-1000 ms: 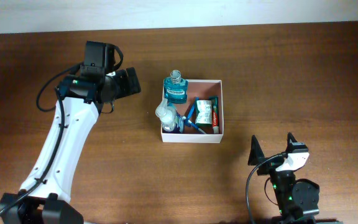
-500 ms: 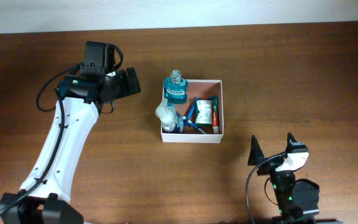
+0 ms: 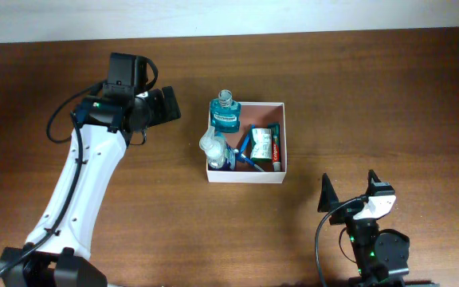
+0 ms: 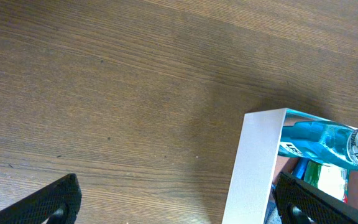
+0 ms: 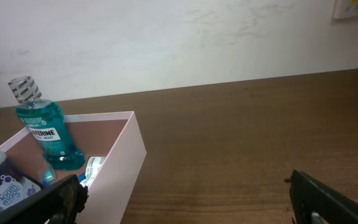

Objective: Pack container

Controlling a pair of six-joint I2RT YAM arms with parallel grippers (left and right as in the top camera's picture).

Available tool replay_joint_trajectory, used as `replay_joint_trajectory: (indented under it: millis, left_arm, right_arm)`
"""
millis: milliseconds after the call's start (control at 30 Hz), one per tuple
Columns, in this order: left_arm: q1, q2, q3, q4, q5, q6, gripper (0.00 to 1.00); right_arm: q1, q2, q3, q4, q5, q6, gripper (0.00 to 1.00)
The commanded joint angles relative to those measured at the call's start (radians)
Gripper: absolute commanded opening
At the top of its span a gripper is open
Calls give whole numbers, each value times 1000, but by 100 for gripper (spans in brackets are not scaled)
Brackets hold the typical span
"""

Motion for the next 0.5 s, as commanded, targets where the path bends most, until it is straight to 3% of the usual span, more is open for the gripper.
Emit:
replay_joint_trajectory:
  millis: [0, 233, 467]
  left_arm:
    - [1, -17, 0, -1, 7, -5, 99]
    - [1, -32, -6, -1, 7, -5, 99]
    - [0, -185, -29, -1, 7, -5, 99]
  right_arm:
    - [-9, -12, -7, -5, -9, -10, 98]
    - [-9, -12, -7, -5, -9, -10, 98]
    - [-9, -12, -7, -5, -9, -10, 98]
